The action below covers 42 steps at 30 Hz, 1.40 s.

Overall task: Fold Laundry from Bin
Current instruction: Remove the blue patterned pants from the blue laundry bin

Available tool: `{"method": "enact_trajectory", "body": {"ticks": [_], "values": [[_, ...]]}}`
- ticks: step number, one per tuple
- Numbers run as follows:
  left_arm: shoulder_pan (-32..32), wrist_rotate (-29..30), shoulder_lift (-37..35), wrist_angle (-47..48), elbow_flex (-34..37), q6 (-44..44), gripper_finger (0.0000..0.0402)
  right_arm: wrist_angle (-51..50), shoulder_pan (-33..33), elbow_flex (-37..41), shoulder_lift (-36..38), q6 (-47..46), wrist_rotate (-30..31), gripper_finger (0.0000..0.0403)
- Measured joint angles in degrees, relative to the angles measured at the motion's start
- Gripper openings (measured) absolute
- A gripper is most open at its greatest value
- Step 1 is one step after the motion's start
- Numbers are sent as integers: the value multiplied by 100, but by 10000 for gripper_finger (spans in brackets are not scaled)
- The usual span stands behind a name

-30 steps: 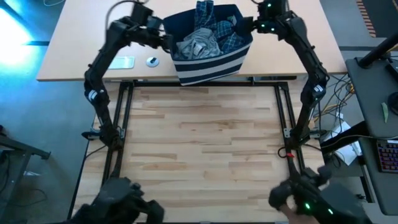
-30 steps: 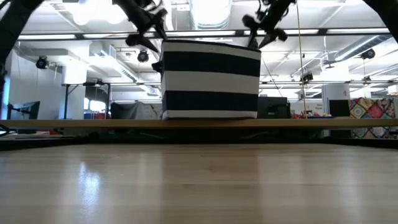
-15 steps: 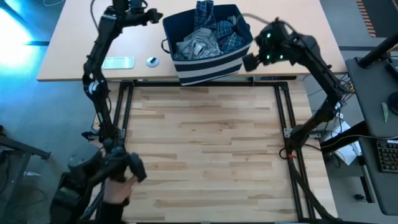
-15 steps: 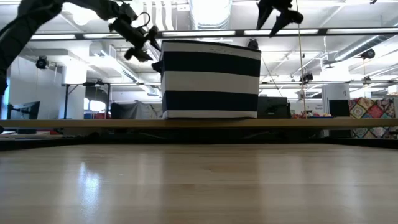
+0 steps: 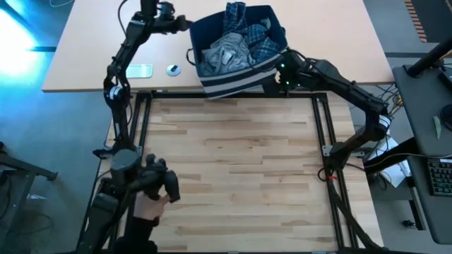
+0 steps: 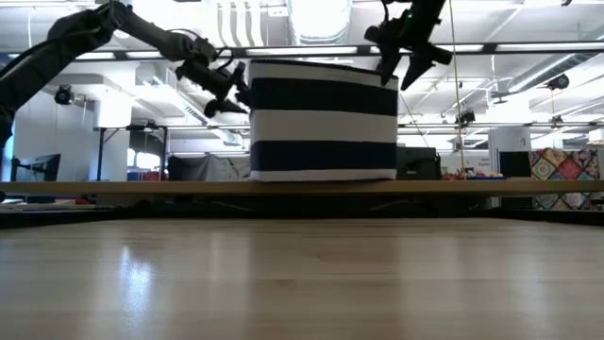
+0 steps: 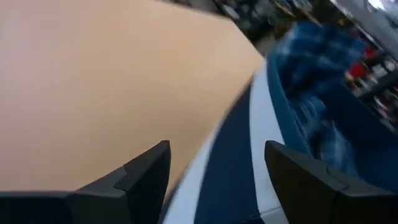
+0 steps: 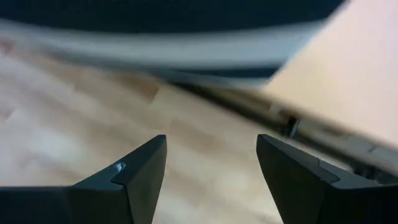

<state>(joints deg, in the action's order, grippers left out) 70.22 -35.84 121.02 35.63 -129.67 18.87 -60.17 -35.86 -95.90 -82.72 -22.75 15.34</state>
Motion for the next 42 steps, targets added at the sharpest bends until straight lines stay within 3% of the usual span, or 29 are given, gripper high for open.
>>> {"method": "enact_trajectory", "body": {"ticks": [8,13,17,23,27,33,42], "values": [[-280,-52,-805,2017,5,-916,245,1568,-831,-7,-265,920,278,244],[-720,175,-1172,3106,2,-1389,245,1608,-1136,-72,-409,1359,123,244],[-842,401,-1433,3092,7,-1372,245,1027,-1140,-130,-299,1533,47,244],[-455,1852,-1499,2495,-2,-1240,245,285,-1143,-75,57,1486,50,244],[-292,1687,-1022,2038,2,-972,245,537,-1087,61,35,1603,-468,244],[-474,1687,-438,2063,13,-942,234,1178,-832,247,-22,1692,-529,244],[-1059,1456,-719,2934,11,-1235,231,1197,-426,298,-28,1794,-524,244]]}}
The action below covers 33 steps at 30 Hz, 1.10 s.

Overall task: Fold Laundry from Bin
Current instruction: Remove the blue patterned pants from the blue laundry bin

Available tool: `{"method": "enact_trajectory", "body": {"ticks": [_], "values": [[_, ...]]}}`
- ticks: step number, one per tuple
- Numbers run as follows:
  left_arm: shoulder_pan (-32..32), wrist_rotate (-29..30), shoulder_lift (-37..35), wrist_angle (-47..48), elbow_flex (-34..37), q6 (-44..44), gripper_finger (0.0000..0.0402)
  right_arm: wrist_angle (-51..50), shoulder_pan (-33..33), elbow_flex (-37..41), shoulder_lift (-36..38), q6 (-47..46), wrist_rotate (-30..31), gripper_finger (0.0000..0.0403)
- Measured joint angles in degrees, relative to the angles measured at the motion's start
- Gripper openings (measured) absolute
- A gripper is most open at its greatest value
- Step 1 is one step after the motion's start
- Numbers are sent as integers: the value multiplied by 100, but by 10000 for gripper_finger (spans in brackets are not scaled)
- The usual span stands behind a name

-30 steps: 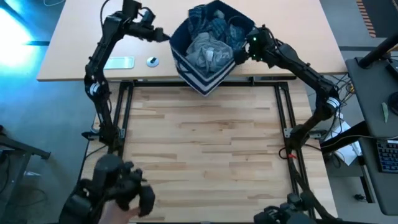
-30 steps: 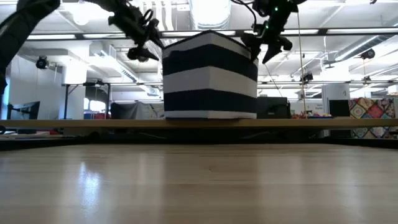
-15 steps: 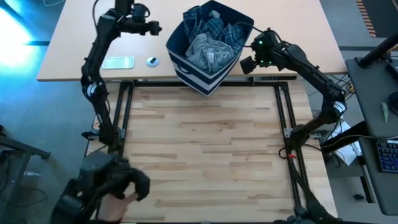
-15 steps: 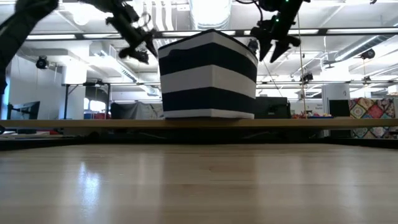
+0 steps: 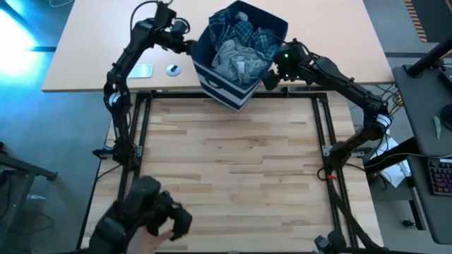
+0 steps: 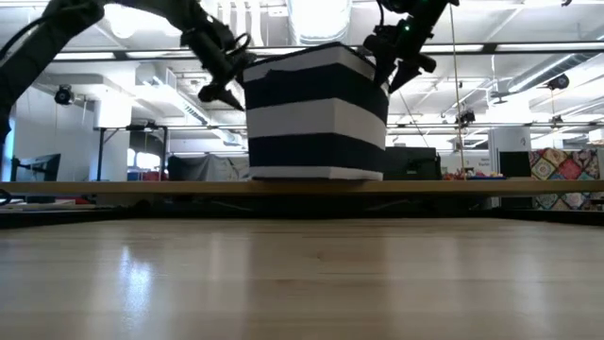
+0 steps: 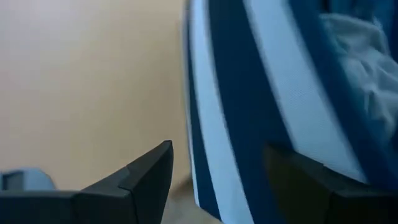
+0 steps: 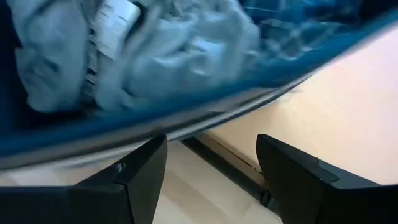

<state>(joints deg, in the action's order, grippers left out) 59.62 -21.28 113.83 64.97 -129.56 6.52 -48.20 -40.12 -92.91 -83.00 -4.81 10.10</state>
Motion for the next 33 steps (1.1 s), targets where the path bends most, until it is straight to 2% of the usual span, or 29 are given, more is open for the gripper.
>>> {"method": "enact_trajectory", "body": {"ticks": [8,12,18,21,25,33], "values": [[-964,807,-425,973,0,20,231,-430,403,7,7,151,75,244],[-1420,1250,-615,1475,0,207,231,-849,603,32,7,225,0,244],[-1873,1711,-683,2169,0,627,231,-905,718,129,4,446,-1,244],[-2053,1853,-686,2499,5,785,231,-875,712,130,4,598,77,244],[-2225,1893,-705,2513,126,948,231,-704,636,132,-3,998,618,244],[-2250,2159,-1020,2487,200,1227,231,-297,487,128,3,1983,700,244]]}}
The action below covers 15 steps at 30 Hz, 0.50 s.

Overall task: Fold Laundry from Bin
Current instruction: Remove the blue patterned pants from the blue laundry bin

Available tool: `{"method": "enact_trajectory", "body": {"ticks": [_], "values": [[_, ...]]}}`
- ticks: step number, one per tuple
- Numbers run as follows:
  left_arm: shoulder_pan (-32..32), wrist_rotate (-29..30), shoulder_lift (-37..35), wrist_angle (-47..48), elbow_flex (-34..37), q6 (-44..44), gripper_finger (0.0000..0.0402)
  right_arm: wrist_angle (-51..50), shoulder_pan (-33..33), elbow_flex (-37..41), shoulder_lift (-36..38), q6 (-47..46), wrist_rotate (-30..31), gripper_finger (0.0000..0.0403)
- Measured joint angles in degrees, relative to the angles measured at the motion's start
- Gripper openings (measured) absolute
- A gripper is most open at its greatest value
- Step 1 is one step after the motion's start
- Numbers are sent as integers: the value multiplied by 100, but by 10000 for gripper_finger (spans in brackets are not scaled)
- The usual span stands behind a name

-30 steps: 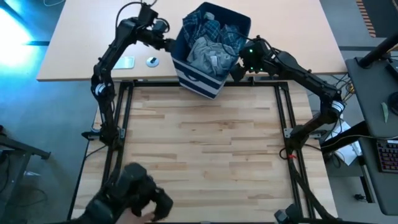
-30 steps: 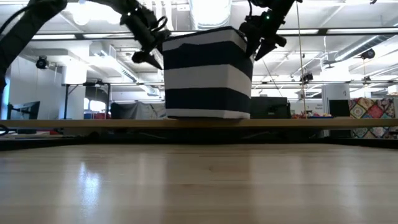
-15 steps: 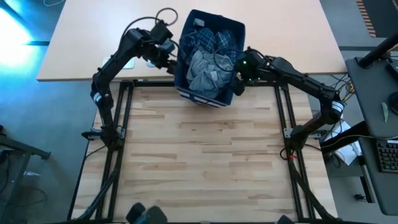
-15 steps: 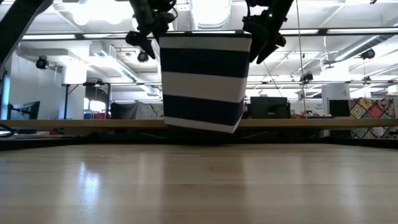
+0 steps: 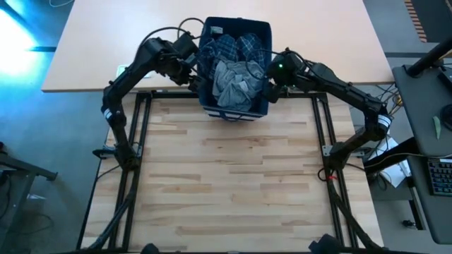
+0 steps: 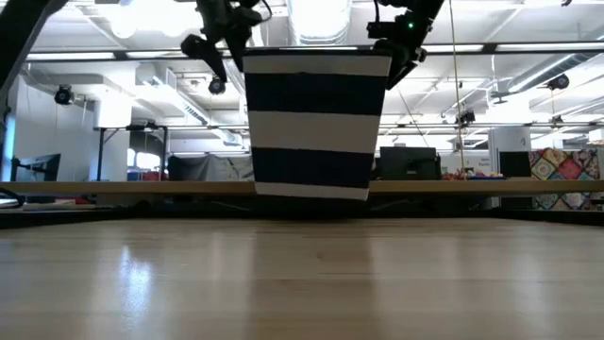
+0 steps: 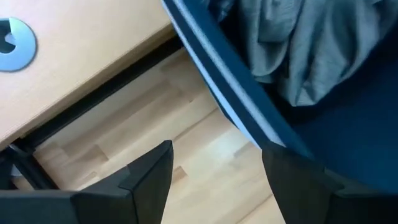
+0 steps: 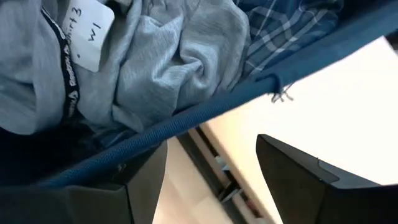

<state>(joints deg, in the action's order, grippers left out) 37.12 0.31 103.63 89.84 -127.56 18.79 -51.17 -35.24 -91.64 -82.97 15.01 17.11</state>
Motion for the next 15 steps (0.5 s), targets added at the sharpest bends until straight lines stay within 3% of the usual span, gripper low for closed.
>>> {"method": "enact_trajectory", "body": {"ticks": [8,15], "values": [[-2,67,-865,-77,1058,152,231,-210,-4,4,34,0,140,244],[42,66,-1963,-1349,2714,187,231,-578,9,6,38,-374,133,244]]}}
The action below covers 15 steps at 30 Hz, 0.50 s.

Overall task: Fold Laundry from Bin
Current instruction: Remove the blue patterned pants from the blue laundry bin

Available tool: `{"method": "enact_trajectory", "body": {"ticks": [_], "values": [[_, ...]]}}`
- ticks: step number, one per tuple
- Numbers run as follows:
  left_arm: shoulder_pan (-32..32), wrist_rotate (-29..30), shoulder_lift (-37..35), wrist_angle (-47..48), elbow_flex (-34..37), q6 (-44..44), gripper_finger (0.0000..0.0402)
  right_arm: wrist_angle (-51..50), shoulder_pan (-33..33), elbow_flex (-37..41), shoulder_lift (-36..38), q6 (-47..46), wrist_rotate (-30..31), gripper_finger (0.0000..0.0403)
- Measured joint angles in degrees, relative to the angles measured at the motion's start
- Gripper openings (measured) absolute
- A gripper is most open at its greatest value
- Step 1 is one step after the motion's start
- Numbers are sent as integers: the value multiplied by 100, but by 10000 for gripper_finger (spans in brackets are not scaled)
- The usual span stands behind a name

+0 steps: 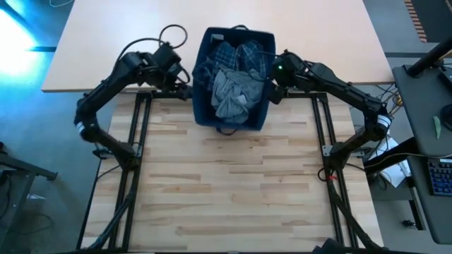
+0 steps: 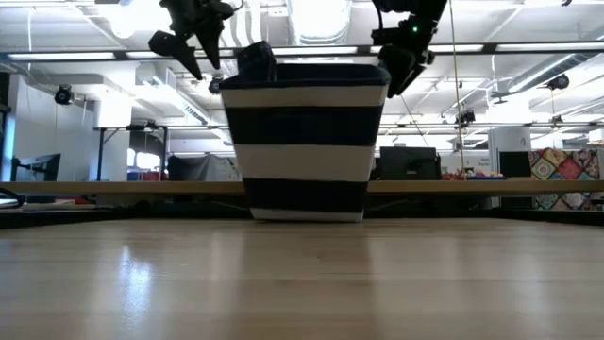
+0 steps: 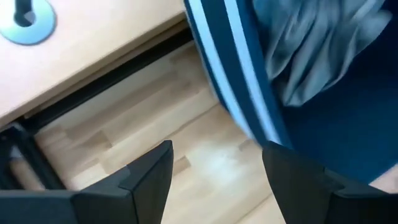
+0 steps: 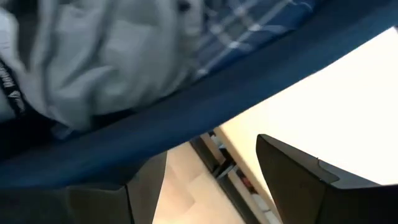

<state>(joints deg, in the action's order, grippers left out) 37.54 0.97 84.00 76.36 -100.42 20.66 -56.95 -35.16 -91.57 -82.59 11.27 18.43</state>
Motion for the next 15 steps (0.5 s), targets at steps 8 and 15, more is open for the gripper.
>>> {"method": "enact_trajectory", "body": {"ticks": [8,15], "values": [[-81,-202,-1303,-1718,1631,141,231,-300,114,0,388,-138,127,244],[-129,-276,-1893,-2597,2717,73,231,48,564,0,1100,-702,-15,244]]}}
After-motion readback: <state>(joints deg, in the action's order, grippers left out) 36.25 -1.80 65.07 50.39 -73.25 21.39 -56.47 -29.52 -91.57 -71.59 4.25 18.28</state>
